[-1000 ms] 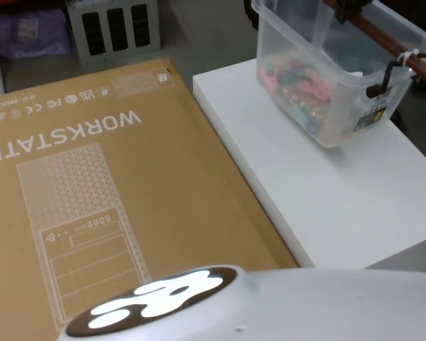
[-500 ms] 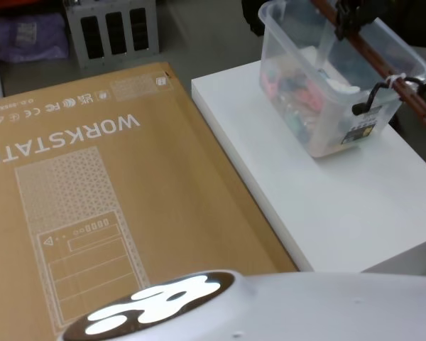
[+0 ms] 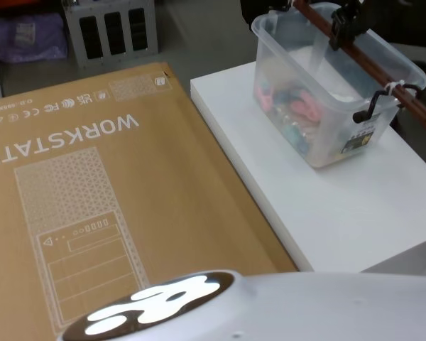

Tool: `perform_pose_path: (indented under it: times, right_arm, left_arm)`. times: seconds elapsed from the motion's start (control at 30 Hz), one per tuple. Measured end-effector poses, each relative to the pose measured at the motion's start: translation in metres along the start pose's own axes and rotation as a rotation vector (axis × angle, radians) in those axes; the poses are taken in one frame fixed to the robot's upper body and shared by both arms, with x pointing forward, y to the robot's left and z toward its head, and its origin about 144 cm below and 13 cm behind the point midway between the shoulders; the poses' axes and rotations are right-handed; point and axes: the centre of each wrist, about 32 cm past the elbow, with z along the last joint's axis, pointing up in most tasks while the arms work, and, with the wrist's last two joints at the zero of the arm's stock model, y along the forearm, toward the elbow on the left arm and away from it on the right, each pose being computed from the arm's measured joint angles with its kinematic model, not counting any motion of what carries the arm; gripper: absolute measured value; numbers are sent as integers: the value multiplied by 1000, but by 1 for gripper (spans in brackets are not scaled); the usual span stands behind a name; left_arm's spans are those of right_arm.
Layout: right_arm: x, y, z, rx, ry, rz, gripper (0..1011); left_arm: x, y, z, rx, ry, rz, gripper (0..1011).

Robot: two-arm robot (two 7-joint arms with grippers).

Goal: Use one hand to grasp the basket and place it at the designated location.

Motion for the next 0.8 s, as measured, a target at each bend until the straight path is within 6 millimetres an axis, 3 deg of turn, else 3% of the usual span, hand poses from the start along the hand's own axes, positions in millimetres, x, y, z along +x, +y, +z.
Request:
perform_pose_path:
  times: [0.8]
  right_arm:
    - [4,4,7,8,-17,32,242]
  left_arm:
    - [0,0,0,0,0,0,0]
